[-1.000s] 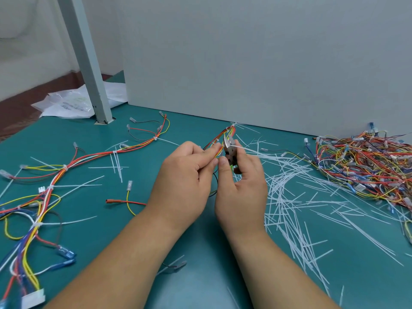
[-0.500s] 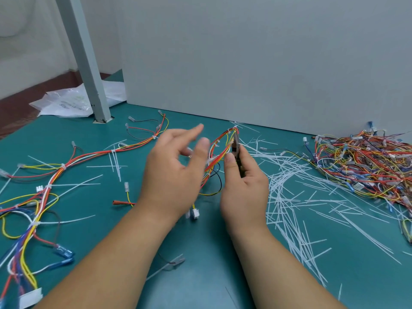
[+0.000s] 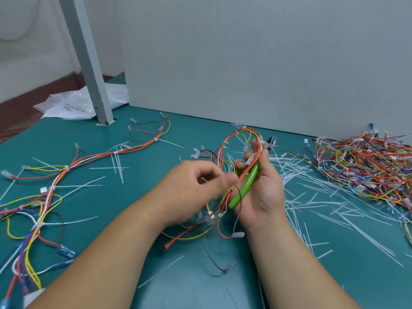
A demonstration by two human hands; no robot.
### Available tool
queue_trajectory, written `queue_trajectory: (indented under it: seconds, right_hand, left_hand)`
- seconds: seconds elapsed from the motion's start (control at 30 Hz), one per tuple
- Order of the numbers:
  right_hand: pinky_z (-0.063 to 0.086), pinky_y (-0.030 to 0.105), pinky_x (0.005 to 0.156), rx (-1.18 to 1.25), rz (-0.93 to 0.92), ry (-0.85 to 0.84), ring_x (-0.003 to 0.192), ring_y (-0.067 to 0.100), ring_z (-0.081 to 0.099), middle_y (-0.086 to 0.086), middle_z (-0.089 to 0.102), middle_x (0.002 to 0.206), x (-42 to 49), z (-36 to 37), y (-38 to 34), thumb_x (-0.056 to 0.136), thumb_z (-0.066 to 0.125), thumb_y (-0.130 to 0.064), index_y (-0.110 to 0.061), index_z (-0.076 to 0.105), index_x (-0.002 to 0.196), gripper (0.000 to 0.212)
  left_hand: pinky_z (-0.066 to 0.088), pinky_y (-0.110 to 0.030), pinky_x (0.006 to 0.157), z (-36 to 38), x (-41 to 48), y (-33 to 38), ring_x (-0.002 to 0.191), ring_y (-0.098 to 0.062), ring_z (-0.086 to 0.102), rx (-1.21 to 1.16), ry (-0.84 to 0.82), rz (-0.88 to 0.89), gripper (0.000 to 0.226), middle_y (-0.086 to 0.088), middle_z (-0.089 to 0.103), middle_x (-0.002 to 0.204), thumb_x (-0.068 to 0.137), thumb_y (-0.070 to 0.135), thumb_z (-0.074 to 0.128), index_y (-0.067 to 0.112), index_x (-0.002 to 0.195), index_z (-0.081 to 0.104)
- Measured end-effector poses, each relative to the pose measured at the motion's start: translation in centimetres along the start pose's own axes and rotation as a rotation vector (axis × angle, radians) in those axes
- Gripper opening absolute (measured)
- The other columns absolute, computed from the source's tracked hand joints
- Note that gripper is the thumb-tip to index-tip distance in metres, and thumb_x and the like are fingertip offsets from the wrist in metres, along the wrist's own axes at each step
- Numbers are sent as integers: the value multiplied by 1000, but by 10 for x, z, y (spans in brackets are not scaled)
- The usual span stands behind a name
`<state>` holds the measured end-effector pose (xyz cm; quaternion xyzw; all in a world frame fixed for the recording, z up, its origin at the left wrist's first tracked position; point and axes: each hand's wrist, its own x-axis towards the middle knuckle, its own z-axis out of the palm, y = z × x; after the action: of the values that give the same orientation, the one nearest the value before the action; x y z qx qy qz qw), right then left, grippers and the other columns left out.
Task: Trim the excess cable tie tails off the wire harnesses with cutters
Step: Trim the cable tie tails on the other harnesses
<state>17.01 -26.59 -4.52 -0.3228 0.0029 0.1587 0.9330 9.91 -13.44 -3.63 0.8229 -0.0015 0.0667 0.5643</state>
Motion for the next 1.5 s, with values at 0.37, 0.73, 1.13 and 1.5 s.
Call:
queue_trajectory:
  seconds: [0.37,0.73,1.13,1.5]
  right_hand:
    - [38,32,68,113,40,49,65,10,45,-9,52,73,13,-10,-4,106,49,-39,-28,67,100,22]
    - [53,26,43,248,92,92,58,12,46,-6,53,70,7,1,-5,107,52,-33,-19,64,90,26]
    - [41,23,58,64,74,113,60,9,42,-10,47,72,12,-6,-4,106,50,-37,-25,61,95,19]
    - [40,21,51,2,65,141,55,8,45,-10,51,65,8,-2,-2,107,50,-40,-26,63,88,27]
  left_hand:
    - [32,-39,103,1,-9,6,93,1,54,503,66,141,13,20,65,82,77,46,60,34,74,62]
    - [47,-13,65,10,-12,14,72,-4,64,-274,-75,213,6,3,73,79,85,18,69,12,84,72]
    - [52,-30,98,15,-3,-4,110,-9,68,-127,-155,54,36,8,75,110,81,48,71,32,113,71]
    - [54,-28,76,10,-2,-1,79,-13,67,-158,-155,-45,9,-10,77,90,94,8,69,9,97,77]
